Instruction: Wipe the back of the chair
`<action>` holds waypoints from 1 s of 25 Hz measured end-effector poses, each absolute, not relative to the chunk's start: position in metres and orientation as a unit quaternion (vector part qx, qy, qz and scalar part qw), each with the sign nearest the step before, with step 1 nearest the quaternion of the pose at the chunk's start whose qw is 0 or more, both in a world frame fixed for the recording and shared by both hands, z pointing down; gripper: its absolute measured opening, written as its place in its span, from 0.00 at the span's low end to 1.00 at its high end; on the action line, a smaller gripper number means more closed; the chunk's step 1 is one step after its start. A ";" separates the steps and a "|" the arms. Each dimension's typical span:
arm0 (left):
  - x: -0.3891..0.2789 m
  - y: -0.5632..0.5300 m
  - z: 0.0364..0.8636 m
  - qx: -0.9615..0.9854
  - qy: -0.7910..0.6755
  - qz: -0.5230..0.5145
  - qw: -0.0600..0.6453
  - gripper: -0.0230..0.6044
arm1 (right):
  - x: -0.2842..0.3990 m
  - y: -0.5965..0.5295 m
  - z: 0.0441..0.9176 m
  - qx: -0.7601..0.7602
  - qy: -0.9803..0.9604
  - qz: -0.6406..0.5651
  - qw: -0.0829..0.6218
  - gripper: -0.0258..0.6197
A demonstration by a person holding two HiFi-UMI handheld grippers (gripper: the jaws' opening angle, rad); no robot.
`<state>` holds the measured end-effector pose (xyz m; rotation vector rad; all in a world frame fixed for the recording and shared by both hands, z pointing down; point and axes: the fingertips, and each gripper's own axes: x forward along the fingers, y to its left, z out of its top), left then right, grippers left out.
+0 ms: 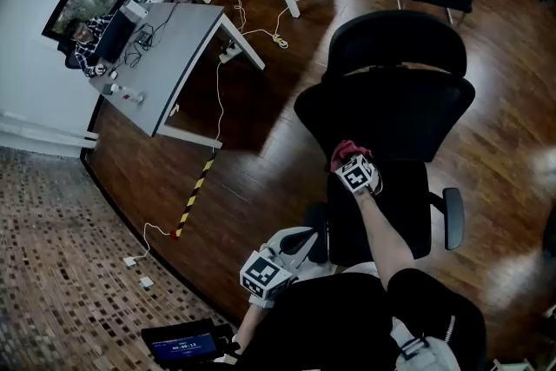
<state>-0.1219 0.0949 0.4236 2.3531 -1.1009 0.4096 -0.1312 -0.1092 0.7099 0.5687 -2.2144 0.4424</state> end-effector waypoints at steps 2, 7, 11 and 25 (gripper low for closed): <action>-0.124 0.096 0.427 0.866 -0.402 0.151 0.255 0.02 | -0.151 -0.099 0.711 0.196 -0.881 0.163 0.399 0.11; -0.128 0.088 0.433 0.868 -0.396 0.150 0.258 0.02 | -0.177 -0.085 0.711 0.142 -0.887 0.131 0.418 0.11; -0.111 0.080 0.448 0.875 -0.374 0.155 0.265 0.02 | -0.157 -0.087 0.716 0.148 -0.886 0.130 0.419 0.11; 0.030 0.048 0.490 0.913 -0.250 0.167 0.276 0.02 | 0.101 -0.151 0.734 0.276 -0.833 0.157 0.453 0.11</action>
